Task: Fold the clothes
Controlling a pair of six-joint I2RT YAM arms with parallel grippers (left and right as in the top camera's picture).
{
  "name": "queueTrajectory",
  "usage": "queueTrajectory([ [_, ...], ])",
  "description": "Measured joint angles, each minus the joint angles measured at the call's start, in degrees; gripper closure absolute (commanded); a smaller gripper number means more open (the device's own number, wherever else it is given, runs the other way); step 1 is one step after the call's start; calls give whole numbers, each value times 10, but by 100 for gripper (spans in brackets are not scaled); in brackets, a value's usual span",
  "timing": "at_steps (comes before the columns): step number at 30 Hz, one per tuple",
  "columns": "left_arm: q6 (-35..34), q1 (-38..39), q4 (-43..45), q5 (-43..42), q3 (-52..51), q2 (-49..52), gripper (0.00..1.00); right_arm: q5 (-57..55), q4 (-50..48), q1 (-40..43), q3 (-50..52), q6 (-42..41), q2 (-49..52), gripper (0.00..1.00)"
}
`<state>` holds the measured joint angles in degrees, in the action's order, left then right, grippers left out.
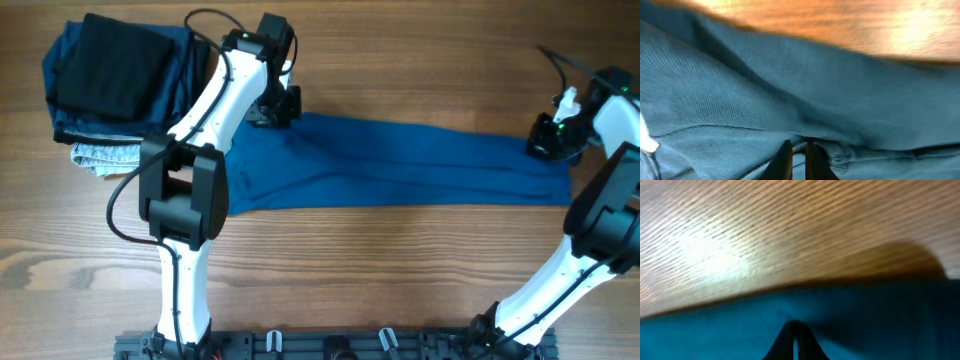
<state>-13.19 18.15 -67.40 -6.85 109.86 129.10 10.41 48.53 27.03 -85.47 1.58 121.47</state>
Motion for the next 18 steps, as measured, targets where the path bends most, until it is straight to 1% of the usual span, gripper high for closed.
queueTrajectory([
  [6, 0, -10, 54, 33, -51, 13, 92, 1, -74, 0, 30, -5, -13, 96],
  [9, 0, -15, 108, 37, -76, 21, 92, 1, -127, 0, 37, -7, -14, 96],
  [15, 1, -16, 195, 39, -83, 21, 92, -3, -200, 0, 41, -9, -14, 96],
  [18, 16, -16, 229, 40, -83, 24, 91, -4, -221, 0, 41, -9, -14, 96],
])
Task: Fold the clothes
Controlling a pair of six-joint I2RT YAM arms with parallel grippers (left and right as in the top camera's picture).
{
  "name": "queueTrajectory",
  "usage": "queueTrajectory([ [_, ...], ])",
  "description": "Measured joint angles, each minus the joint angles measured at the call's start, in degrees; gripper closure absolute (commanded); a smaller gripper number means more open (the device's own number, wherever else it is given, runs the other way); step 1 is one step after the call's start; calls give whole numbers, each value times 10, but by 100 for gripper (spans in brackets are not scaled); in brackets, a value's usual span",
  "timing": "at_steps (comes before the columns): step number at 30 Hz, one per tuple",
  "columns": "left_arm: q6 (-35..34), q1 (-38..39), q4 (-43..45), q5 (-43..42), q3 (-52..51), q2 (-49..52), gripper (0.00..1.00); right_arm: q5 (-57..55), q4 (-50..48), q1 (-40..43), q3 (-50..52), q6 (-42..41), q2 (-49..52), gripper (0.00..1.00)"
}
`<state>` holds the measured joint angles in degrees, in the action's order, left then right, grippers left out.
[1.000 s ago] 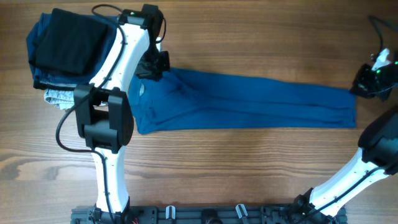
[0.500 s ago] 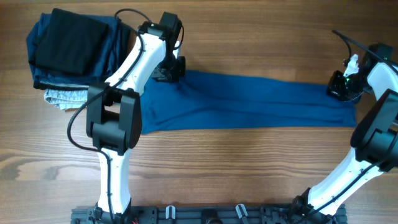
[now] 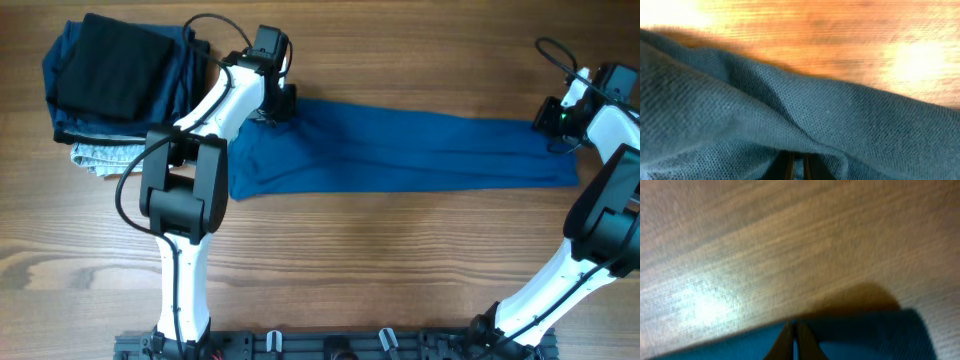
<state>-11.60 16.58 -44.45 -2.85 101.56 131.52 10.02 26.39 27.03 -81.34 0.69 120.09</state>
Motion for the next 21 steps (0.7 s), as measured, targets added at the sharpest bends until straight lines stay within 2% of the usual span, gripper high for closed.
queueTrajectory([
  [3, 20, 0, 31, 0, 0, 4, 92, 0, -17, 0, 0, 0, 0, 96],
  [5, 28, 0, 48, 0, 0, 6, 96, 0, -29, 0, 0, 4, 0, 96],
  [9, 41, 0, 66, 0, 1, 9, 96, 0, -16, 0, -8, 19, 0, 96],
  [15, 42, 0, 28, 5, 34, -3, 95, 35, 116, -6, -132, 39, -4, 96],
  [21, 40, -1, -3, 13, 51, -120, 91, 79, 208, -91, -160, 80, -45, 96],
])
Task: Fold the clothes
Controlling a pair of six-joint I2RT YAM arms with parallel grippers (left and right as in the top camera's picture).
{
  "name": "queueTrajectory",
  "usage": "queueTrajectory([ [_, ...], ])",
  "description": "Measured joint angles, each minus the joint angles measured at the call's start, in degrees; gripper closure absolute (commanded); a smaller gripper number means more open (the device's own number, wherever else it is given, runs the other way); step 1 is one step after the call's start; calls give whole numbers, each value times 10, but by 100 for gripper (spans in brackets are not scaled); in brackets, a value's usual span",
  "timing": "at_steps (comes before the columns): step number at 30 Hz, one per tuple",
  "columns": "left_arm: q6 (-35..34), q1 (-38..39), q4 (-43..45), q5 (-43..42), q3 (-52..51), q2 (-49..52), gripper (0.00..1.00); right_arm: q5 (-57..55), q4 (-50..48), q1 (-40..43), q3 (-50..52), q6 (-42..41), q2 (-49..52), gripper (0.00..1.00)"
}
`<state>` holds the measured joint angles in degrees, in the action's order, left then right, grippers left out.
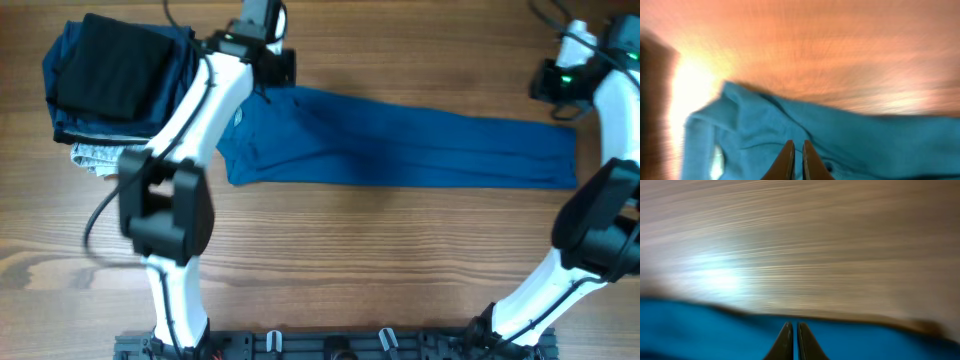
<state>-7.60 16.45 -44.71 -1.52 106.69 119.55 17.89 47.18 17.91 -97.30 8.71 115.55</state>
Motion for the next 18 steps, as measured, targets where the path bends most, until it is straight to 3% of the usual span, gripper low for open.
queueTrajectory([
  [7, 0, -46, -48, 2, 17, -57, 92, 66, -25, -184, 5, 19, -1, 96],
  [9, 0, -70, -54, 2, 16, -52, 85, 65, -41, -231, 5, 21, -1, 96],
  [12, -3, -106, -55, 2, 16, -51, 82, 46, -66, -300, 6, 21, 0, 96],
  [15, -2, -135, -55, 4, 16, -51, 48, 19, -84, -355, 6, 20, 7, 96],
  [17, -5, -147, -55, 5, 16, -51, 42, 0, -89, -381, 6, 18, 25, 96],
  [18, -6, -150, -55, 5, 16, -51, 28, -3, -89, -386, 6, 17, 33, 96],
])
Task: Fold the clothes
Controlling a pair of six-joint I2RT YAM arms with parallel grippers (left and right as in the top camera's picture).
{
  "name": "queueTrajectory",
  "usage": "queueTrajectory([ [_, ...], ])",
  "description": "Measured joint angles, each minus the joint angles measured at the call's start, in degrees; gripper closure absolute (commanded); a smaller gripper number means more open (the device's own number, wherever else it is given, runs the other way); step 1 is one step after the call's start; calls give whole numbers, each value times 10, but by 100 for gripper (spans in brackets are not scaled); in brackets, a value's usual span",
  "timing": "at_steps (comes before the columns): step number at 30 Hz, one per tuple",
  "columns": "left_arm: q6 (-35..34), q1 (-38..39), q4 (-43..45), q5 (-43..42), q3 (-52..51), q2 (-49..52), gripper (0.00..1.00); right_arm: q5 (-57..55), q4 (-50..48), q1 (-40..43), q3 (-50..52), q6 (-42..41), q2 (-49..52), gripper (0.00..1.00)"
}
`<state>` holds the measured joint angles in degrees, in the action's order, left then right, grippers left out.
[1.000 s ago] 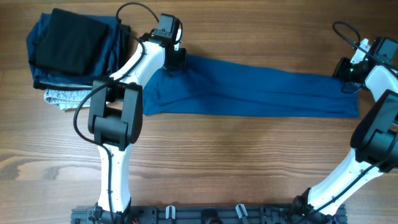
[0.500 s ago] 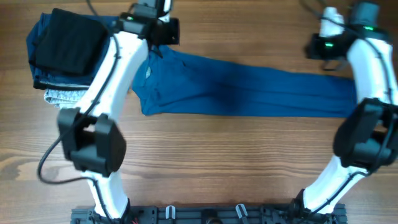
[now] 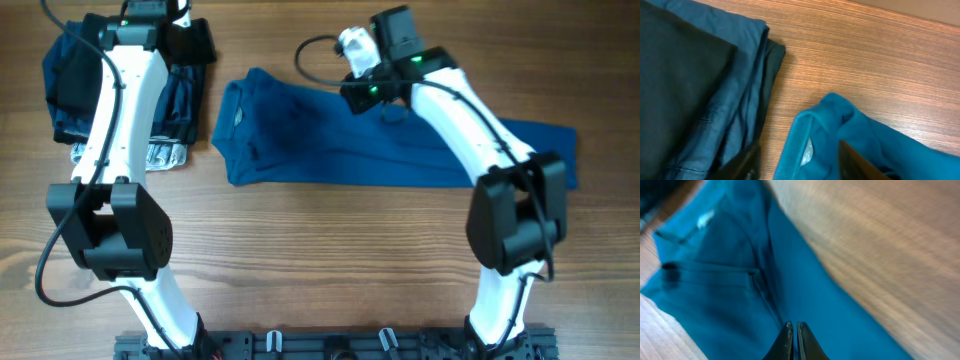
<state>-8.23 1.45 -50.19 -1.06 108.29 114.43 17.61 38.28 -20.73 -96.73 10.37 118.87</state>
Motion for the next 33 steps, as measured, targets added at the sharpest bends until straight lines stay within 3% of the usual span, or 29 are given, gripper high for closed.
queueTrajectory([
  [1, 1, -1, -1, 0, 0, 0, 0, -2, 0, -5, 0, -2, 8, 96],
  [3, 1, -1, -5, 0, 0, 0, 0, -4, 1, -14, 0, -5, 29, 93],
  [6, 0, 0, -6, 0, 0, 0, 0, -2, 2, -25, 3, -11, 46, 75],
  [7, 0, 0, -6, 0, 0, 0, 0, -2, 0, -29, 4, -9, 48, 59],
  [8, 0, 0, -6, 0, 0, 0, 0, -1, -1, -34, 5, -7, 48, 32],
  [9, 0, 0, -6, 0, 0, 0, 0, 0, -2, -38, 6, -7, 48, 25],
  [11, 0, 0, -6, 0, 0, 0, 0, 0, 0, -47, 6, -2, 48, 25],
  [15, 0, 0, -6, 0, 0, 0, 0, 17, 0, -51, 6, -22, 48, 35],
  [26, 0, 0, -7, 0, 0, 0, 0, 44, -26, -50, 6, 182, 49, 44],
  [28, 0, 0, -6, 0, 0, 0, 0, 47, -39, -50, 6, 201, 50, 51],
  [33, 0, 0, -6, 0, 0, 0, 0, 59, -61, -50, 6, 223, 65, 51],
])
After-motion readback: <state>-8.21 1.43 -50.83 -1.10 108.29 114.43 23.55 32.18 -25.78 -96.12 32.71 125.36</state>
